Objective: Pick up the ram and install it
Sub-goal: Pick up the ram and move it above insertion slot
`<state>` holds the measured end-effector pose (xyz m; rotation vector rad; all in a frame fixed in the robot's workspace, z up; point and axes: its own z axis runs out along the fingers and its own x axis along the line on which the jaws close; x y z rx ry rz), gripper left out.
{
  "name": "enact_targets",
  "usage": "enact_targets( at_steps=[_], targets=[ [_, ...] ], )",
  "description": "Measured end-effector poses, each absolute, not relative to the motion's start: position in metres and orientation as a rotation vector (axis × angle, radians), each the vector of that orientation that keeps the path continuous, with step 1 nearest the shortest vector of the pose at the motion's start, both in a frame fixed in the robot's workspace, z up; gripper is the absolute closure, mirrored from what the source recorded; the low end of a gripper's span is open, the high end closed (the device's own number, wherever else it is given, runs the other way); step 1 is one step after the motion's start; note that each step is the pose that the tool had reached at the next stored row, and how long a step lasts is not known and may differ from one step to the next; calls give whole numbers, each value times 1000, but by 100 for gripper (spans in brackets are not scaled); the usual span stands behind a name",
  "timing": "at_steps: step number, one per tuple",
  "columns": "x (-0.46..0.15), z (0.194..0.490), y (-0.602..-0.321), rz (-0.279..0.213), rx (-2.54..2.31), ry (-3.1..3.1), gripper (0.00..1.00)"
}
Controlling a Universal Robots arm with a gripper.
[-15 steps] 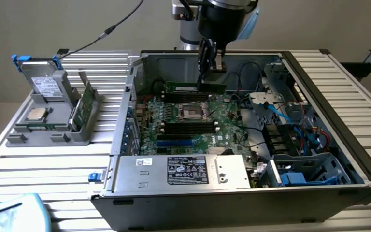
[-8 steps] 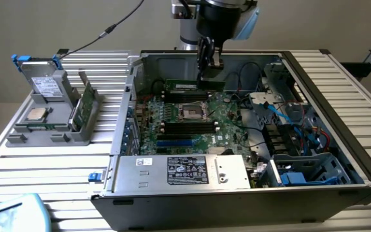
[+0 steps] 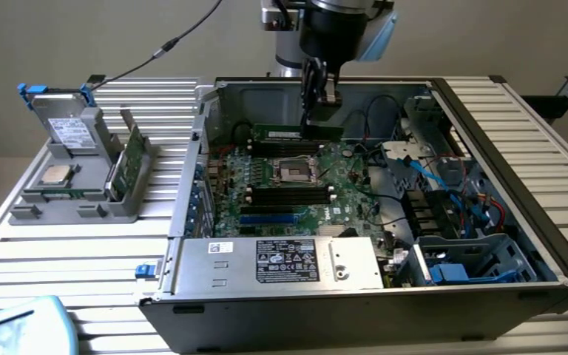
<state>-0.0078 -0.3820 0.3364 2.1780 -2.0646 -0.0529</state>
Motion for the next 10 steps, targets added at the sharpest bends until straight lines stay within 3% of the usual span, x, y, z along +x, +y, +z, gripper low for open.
enact_targets(
  at_steps=[10],
  targets=[
    [-14, 331, -379, 2, 2216, -2036, 86]
  ],
)
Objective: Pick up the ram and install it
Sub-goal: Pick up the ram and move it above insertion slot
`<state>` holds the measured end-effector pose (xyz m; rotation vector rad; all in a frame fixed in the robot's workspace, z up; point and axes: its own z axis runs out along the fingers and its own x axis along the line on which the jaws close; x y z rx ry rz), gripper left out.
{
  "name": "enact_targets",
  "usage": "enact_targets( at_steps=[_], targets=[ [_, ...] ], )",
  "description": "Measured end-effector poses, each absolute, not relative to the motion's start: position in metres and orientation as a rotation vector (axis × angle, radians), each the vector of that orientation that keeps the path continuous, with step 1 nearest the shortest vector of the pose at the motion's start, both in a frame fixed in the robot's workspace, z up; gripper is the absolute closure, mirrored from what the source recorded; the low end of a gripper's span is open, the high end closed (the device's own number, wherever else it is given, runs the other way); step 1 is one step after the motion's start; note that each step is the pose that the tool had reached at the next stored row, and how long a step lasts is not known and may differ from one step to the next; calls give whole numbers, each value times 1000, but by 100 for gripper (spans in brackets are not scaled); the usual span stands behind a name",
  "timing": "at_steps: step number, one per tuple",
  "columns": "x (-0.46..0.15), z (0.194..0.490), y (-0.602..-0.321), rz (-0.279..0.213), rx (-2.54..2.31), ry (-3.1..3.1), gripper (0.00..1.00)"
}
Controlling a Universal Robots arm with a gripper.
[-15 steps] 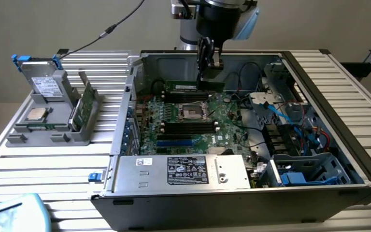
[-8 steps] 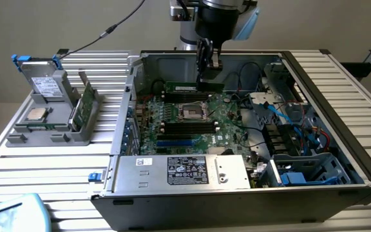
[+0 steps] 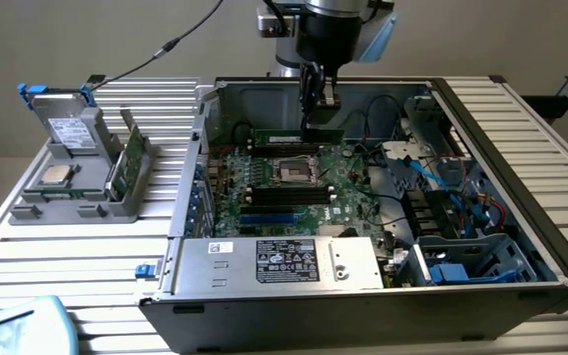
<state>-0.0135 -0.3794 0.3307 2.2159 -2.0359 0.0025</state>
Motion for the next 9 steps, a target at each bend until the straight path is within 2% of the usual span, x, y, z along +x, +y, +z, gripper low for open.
enact_targets(
  at_steps=[9],
  targets=[
    [-26, 317, -379, 5, 2231, -2020, 86]
  ],
)
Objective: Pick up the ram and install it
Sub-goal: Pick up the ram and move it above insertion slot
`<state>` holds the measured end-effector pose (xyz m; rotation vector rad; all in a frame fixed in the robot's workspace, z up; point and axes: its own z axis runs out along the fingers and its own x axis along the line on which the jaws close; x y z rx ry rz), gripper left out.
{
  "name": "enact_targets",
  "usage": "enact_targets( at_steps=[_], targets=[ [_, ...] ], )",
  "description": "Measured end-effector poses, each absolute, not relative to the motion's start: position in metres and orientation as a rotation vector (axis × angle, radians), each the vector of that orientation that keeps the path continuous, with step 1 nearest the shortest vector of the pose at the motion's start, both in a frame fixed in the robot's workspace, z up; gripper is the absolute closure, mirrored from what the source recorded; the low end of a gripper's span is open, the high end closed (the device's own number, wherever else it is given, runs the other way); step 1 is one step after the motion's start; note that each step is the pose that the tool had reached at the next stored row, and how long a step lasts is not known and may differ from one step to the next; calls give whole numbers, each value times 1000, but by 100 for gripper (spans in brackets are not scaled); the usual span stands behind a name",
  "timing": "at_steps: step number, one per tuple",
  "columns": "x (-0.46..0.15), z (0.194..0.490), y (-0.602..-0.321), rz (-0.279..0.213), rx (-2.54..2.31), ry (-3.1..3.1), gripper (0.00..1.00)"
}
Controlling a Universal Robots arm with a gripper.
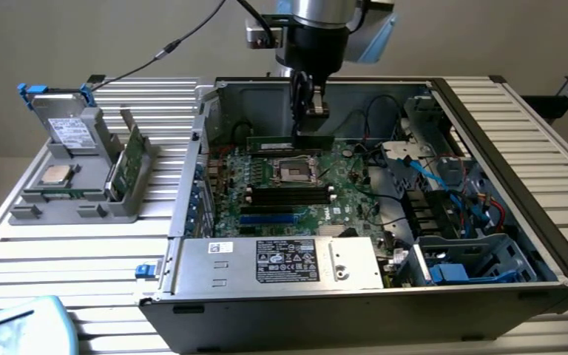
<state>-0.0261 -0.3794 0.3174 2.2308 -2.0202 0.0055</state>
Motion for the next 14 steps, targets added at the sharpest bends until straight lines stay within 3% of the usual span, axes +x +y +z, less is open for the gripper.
enact_targets(
  at_steps=[14],
  targets=[
    [-26, 295, -395, 34, 2225, -2054, 86]
  ],
)
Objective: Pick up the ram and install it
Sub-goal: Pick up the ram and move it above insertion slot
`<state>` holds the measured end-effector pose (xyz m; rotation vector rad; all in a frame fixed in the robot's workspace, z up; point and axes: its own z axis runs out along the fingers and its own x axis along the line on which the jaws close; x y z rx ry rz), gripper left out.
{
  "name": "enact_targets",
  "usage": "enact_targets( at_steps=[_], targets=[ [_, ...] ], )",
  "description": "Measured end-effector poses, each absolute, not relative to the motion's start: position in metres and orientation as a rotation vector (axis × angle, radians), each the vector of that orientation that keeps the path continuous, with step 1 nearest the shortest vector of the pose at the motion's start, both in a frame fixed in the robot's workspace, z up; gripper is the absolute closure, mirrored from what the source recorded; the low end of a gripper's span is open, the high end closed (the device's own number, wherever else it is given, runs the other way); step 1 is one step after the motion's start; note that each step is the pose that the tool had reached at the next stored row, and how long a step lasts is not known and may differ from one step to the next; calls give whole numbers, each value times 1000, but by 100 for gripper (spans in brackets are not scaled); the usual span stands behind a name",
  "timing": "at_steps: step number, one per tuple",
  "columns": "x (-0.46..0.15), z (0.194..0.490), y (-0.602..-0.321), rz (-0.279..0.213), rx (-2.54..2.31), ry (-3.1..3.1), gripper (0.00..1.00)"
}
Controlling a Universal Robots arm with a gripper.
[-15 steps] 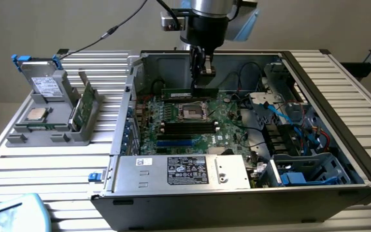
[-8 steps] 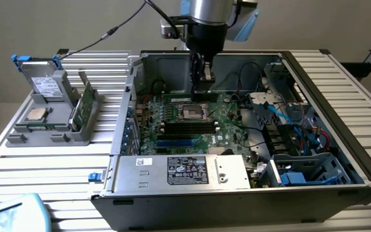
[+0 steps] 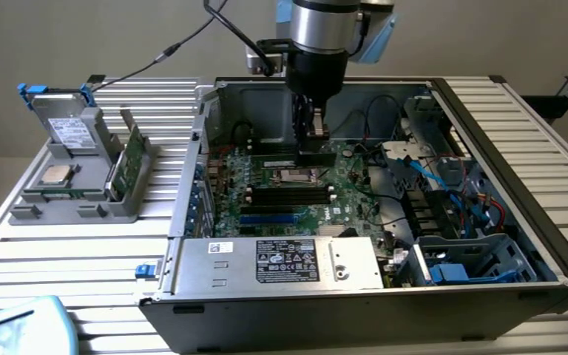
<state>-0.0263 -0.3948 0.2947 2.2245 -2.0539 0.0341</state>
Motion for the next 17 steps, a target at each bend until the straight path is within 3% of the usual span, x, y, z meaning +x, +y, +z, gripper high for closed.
enact_targets(
  at_steps=[17],
  targets=[
    [-23, 264, -400, 46, 2192, -2100, 86]
  ],
)
